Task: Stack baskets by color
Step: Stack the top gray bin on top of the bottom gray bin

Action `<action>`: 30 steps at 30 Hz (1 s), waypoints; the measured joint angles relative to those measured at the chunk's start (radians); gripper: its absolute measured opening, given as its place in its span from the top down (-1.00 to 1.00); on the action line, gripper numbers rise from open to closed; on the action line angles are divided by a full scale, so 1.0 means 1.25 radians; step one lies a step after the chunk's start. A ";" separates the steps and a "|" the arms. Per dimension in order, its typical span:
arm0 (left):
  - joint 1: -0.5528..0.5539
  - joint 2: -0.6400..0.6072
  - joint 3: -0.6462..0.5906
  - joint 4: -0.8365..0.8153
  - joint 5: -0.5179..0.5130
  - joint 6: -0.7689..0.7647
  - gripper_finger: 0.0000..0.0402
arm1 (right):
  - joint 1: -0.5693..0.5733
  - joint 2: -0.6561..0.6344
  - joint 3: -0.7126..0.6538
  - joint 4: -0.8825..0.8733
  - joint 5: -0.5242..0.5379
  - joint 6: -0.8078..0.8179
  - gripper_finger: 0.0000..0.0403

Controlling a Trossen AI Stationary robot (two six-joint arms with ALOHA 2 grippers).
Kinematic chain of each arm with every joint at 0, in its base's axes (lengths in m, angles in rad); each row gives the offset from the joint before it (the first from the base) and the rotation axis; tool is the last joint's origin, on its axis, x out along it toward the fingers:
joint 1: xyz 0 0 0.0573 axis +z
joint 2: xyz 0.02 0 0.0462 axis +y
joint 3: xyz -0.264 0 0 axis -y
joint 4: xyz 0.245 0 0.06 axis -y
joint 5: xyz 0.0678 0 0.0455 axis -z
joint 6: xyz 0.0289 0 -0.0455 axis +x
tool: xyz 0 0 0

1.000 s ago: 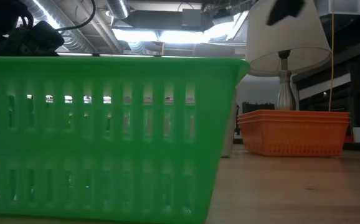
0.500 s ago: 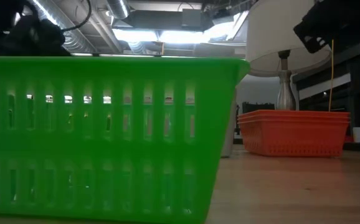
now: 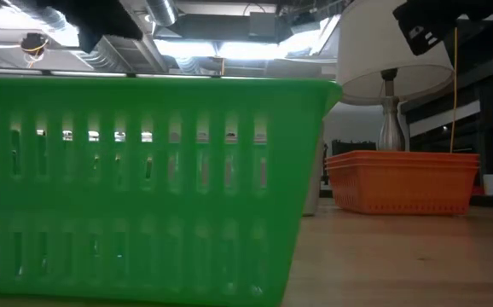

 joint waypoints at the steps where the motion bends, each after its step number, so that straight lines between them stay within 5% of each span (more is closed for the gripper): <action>1: 0.011 0.038 0.036 -0.040 -0.013 0.006 0.89 | 0.000 0.000 0.000 0.000 0.000 0.000 0.57; 9: 0.076 0.283 0.196 -0.075 0.004 0.221 0.89 | 0.001 0.000 0.000 -0.018 -0.002 0.017 0.57; 17: 0.185 0.461 0.262 -0.297 0.015 0.221 0.66 | 0.001 0.000 0.000 -0.030 -0.002 0.047 0.57; 22: 0.254 0.528 0.262 -0.352 0.015 0.211 0.41 | 0.001 0.000 0.001 -0.048 -0.002 0.056 0.57; 30: 0.319 0.539 0.264 -0.352 0.032 0.284 0.37 | 0.001 0.000 0.001 -0.049 -0.002 0.058 0.57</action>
